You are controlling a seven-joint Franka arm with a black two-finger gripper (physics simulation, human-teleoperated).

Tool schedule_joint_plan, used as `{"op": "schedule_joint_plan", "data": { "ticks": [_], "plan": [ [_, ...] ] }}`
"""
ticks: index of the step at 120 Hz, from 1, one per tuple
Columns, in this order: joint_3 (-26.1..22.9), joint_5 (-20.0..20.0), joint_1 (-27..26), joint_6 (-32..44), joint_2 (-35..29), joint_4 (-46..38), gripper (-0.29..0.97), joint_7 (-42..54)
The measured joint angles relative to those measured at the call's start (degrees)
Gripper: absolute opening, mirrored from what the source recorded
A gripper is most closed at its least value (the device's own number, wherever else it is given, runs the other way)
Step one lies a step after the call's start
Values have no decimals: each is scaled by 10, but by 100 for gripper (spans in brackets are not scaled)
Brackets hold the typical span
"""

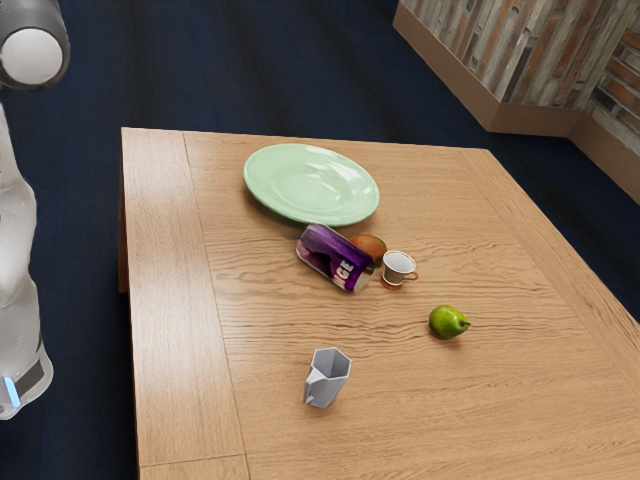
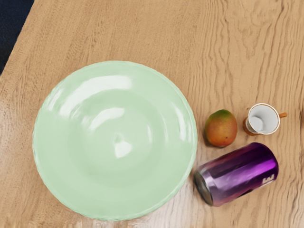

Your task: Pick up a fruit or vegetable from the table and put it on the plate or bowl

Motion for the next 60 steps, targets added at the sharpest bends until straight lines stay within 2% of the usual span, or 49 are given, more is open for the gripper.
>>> {"op": "schedule_joint_plan", "data": {
  "ticks": [16, 30, 42, 60],
  "plan": [
    [-9, 3, 2, -28, -1, 3, 66, 4],
    [-26, -16, 0, -58, 10, -7, 66, 7],
    [-55, -20, -20, -61, 46, -10, 66, 10],
    [-138, -21, -9, -30, 106, -8, 66, 14]
  ]
}}
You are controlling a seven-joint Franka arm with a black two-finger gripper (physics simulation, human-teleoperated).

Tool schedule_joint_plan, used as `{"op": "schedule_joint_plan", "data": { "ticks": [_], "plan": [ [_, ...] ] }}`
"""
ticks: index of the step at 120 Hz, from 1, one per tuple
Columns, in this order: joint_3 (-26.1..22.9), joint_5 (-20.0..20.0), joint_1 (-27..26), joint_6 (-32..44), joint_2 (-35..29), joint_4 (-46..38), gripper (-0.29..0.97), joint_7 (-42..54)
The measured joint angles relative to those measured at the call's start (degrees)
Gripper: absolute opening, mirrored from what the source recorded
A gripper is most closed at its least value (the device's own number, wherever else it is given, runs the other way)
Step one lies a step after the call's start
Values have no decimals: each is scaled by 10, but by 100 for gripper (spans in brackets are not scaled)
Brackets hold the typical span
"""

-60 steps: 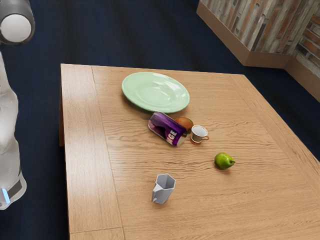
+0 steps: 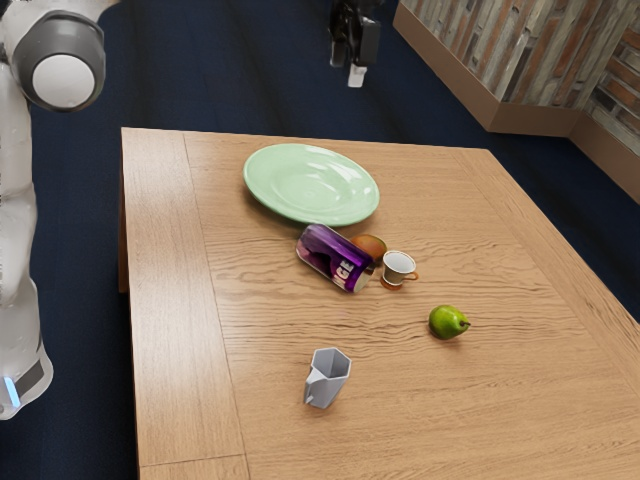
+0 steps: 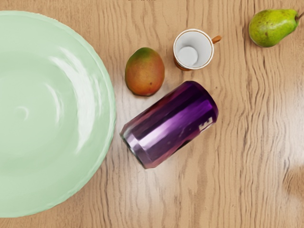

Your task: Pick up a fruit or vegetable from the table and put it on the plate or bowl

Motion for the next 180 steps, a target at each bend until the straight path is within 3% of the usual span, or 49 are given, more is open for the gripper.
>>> {"op": "schedule_joint_plan", "data": {
  "ticks": [29, 41, 84, 122, 180],
  "plan": [
    [-114, 13, -21, 42, 65, 0, 66, 5],
    [-135, 21, -48, 65, 100, 0, 66, 6],
    [-140, 25, -84, 143, 197, -7, 66, 10],
    [-140, 5, -84, 247, 216, -81, 66, 12],
    [-133, 4, -73, 348, 266, -76, 66, 15]
  ]
}}
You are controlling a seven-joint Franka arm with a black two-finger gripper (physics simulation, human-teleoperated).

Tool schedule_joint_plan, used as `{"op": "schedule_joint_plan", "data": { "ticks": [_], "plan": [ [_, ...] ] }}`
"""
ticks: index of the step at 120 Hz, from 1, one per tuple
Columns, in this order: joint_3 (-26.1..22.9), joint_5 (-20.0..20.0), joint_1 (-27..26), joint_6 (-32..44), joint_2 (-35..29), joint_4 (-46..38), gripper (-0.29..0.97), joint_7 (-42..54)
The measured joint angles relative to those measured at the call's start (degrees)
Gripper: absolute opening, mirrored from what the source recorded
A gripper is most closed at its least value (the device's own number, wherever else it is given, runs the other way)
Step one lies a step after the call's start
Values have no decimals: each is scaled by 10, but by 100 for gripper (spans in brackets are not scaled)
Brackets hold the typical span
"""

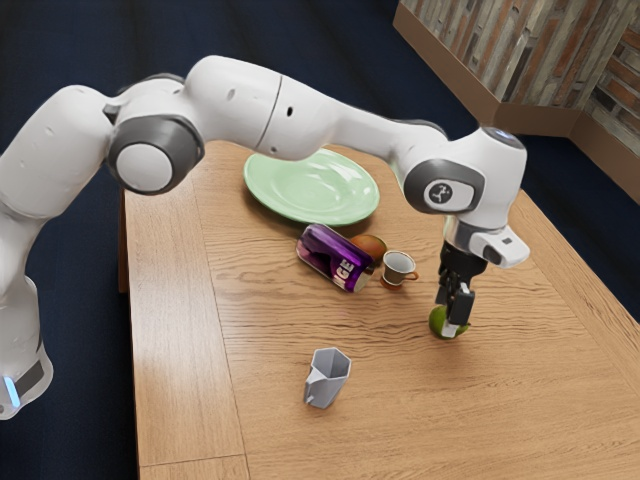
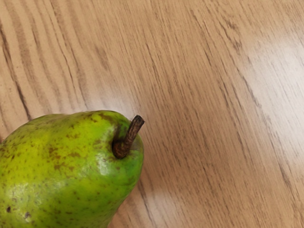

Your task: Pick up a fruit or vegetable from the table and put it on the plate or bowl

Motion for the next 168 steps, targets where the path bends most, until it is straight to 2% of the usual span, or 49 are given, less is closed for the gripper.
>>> {"op": "schedule_joint_plan", "data": {
  "ticks": [132, 153, 168],
  "plan": [
    [9, -1, 16, 70, 49, 1, 66, 1],
    [10, -1, 16, 69, 48, 1, 50, 1],
    [12, 0, 16, 68, 48, 1, 43, 0]
  ]
}}
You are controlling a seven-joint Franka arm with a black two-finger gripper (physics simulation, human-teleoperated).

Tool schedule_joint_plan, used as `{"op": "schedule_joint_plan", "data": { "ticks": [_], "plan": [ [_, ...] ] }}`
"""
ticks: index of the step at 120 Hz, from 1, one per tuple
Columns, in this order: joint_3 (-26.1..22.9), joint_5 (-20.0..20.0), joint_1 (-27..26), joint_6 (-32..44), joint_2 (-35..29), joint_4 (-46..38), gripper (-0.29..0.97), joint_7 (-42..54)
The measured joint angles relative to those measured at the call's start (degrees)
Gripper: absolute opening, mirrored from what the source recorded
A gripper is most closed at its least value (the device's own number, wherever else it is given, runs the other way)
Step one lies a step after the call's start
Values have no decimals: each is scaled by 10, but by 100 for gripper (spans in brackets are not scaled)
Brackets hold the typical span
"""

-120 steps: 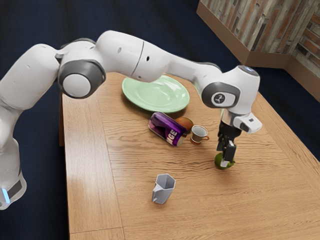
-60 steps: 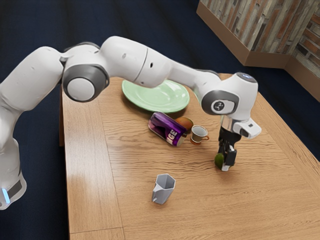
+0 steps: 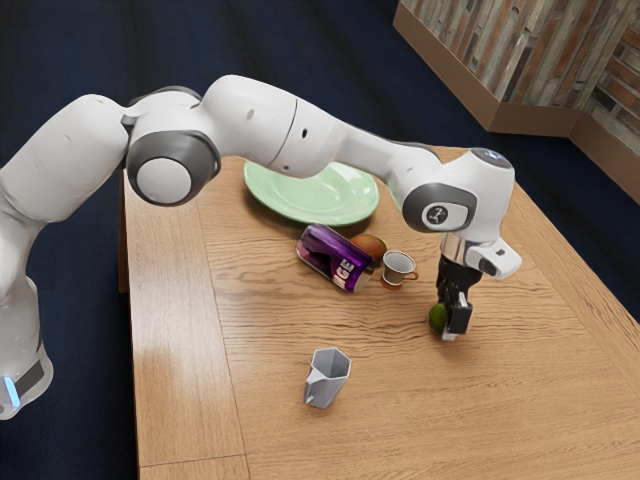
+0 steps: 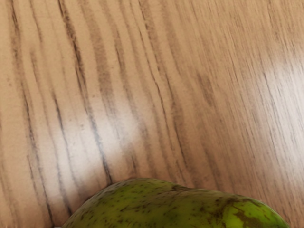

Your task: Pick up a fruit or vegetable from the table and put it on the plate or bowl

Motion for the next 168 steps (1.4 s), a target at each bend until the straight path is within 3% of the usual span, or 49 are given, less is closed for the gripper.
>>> {"op": "schedule_joint_plan", "data": {
  "ticks": [22, 40, 94, 119, 144, 168],
  "plan": [
    [18, 4, 0, -33, -6, 40, 33, -1],
    [71, 4, 8, -72, -33, 72, 35, -2],
    [78, 5, 197, -162, -88, 73, 35, -2],
    [94, 20, 225, -180, -193, -76, 35, -3],
    [118, 26, 227, -166, -156, -95, 35, -3],
    [119, 26, 224, -168, -171, -97, 57, -3]
  ]
}}
